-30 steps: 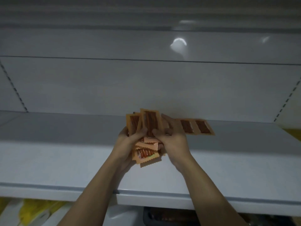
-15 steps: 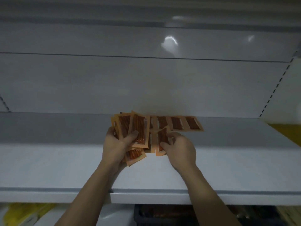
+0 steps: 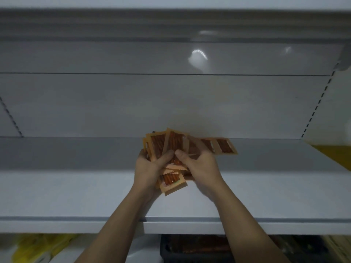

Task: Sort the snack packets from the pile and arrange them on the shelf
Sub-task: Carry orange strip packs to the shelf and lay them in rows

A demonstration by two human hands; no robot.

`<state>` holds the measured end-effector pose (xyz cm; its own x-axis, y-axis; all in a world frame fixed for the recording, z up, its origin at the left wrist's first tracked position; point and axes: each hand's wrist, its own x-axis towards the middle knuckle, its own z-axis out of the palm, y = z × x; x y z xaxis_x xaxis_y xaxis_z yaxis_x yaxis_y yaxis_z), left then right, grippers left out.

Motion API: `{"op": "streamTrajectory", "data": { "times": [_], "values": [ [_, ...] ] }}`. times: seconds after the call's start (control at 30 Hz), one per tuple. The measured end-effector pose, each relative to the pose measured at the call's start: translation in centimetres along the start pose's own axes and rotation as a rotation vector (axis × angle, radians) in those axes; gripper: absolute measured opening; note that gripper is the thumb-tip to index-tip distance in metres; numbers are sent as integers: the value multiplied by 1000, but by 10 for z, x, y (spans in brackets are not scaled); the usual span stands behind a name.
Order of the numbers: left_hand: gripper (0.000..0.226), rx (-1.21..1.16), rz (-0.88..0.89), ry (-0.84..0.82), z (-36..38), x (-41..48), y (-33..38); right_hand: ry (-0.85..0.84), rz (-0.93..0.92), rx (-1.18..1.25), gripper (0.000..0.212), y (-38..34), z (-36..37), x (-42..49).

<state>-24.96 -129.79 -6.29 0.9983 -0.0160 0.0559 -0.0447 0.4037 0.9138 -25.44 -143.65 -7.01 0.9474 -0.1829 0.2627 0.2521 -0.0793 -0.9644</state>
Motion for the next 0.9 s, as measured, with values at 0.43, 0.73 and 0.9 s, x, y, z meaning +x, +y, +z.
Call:
{"op": "streamTrajectory", "data": {
  "times": [0.43,0.73,0.9],
  "values": [
    [13,-19,-200,-161,27,-4,-1,225,35,-72,44,13,-58,20],
    [19,64,-112,-105,25,14,-7,108,74,-547,37,31,-81,14],
    [24,50,-120,-111,30,11,-11,151,36,-896,14,49,-89,15]
  ]
}}
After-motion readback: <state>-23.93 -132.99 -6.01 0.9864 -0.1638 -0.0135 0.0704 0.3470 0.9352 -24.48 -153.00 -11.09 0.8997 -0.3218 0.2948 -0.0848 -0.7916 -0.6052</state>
